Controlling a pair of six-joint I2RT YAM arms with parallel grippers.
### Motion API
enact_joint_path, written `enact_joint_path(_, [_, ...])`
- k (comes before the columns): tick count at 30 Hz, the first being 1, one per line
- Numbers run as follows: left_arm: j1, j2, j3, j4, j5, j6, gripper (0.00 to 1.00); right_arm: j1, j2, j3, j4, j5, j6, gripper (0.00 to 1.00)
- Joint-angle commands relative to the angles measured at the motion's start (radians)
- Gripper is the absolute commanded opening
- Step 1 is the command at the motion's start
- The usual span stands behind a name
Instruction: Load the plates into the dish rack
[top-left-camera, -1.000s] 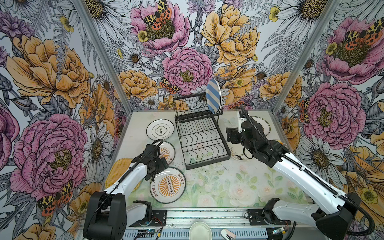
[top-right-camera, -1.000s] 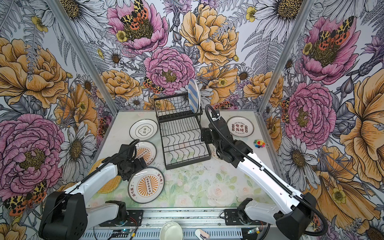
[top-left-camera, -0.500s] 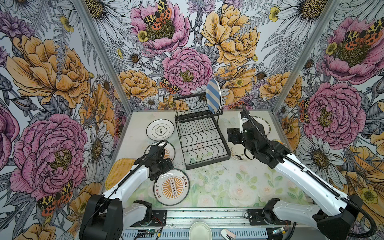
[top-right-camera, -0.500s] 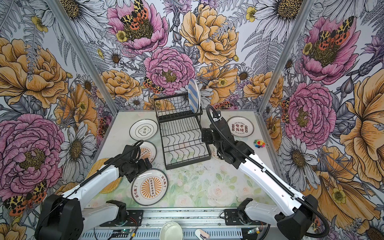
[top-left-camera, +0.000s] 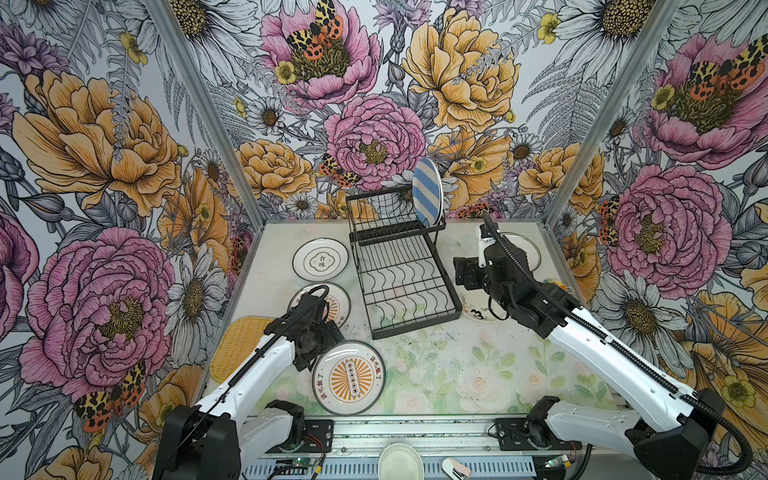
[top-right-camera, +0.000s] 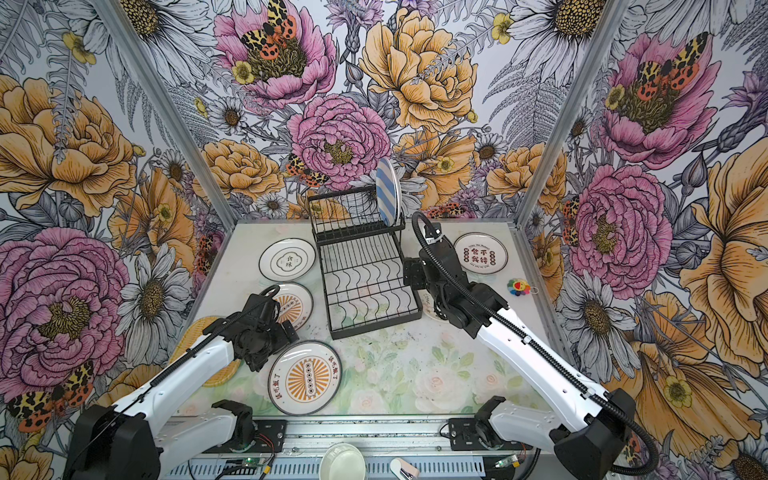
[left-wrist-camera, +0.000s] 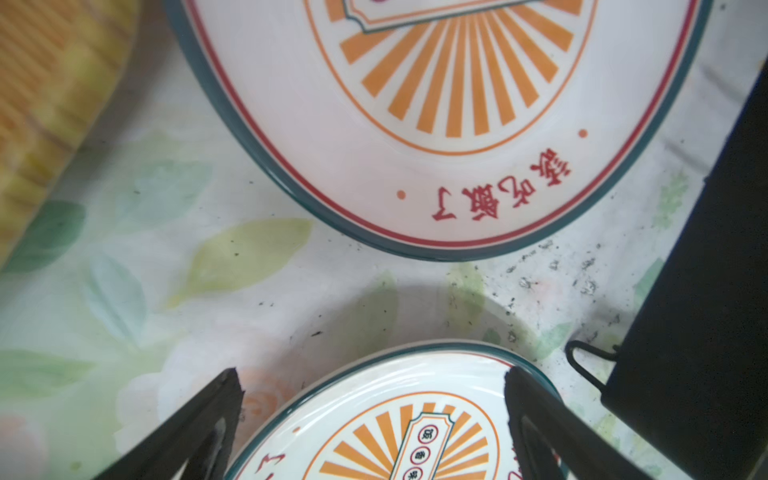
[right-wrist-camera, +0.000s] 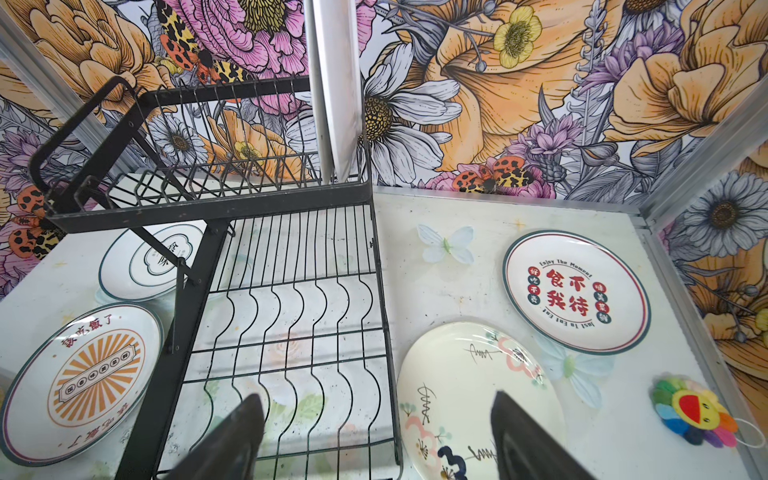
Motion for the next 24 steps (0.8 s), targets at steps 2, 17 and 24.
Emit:
enact_joint_path(2, [0.016,-0.036,-0.029,-0.038,0.004,-0.051,0.99,0.004,-0.030,-0.007,-0.008,0.013,-0.001,0.86])
enact_joint_path(17, [-0.026,-0.014,-0.054,-0.050,0.056,-0.115,0.99,0.003,-0.059,-0.024,-0.035,0.024,-0.008,0.87])
enact_joint_path(24, [-0.046,-0.037,-0.059,-0.047,0.119,-0.132,0.99,0.002,-0.081,-0.033,-0.051,0.024,0.004,0.87])
